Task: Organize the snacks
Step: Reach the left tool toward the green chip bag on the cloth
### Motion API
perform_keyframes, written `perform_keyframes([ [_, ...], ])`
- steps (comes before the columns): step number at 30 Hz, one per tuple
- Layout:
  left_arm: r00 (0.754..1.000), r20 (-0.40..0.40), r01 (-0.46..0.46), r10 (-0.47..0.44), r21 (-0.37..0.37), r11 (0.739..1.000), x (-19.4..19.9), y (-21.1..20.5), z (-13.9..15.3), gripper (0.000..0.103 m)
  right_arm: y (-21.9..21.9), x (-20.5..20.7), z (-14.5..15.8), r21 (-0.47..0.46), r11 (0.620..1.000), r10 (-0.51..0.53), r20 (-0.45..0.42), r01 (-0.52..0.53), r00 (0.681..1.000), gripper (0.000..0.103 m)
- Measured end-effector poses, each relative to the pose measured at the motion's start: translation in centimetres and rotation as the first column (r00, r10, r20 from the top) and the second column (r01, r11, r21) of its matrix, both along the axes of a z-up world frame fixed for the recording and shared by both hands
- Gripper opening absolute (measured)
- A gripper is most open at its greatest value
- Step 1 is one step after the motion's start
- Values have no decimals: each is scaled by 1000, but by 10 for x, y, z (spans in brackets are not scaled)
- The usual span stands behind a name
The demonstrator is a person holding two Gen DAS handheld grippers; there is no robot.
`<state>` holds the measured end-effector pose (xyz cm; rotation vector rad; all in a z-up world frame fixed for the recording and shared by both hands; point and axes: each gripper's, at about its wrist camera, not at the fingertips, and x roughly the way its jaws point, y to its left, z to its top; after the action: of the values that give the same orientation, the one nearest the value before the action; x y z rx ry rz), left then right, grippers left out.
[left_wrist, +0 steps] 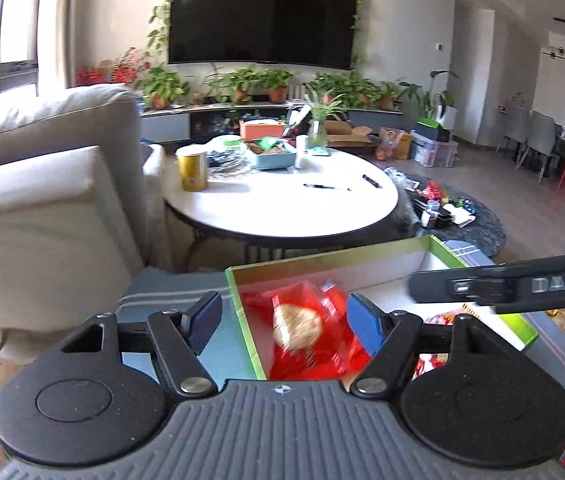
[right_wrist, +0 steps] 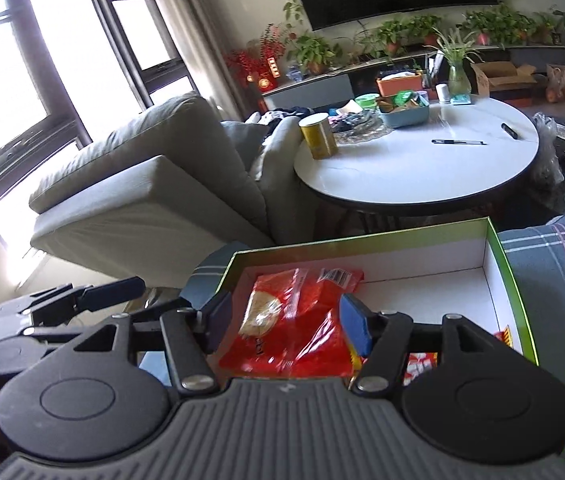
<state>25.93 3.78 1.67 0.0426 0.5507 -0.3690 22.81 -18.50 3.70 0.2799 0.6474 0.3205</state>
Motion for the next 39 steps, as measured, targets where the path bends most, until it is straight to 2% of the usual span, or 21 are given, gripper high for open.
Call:
perform_keyframes([
  [6,997,-45,-66,67,15,998,-32,33,-13,67,7,-31,1,-27,998,63,13,-62,998,66],
  [14,975,-154,-167,158,-48,985,-66,75,-45,67,33,-65,-5,-37,985,168,-7,-168,986,66],
  [19,960,-236,-168,150,-60,984,-80,82,-67,67,50,-80,-13,-52,972,226,-21,-227,974,66],
  [23,953,-280,-133,111,-62,989,-90,69,-87,67,56,-86,-20,-46,972,229,-43,-231,973,66],
  [27,916,-396,-113,64,-104,988,-107,48,-98,67,53,-95,-23,-45,971,231,-56,-234,971,66],
  [28,912,-406,-97,52,-93,991,-114,38,-99,67,51,-97,-23,-51,972,228,-56,-231,972,66],
  [32,932,-362,19,-27,-24,1000,-145,-2,-95,69,42,-104,-26,-57,975,210,-63,-214,976,67],
  [34,929,-362,74,-78,-26,997,-157,-16,-91,69,38,-107,-28,-56,976,207,-72,-211,976,67],
  [39,870,-446,183,-211,-105,977,-177,-34,-77,70,29,-116,-35,-63,978,194,-88,-200,977,69],
])
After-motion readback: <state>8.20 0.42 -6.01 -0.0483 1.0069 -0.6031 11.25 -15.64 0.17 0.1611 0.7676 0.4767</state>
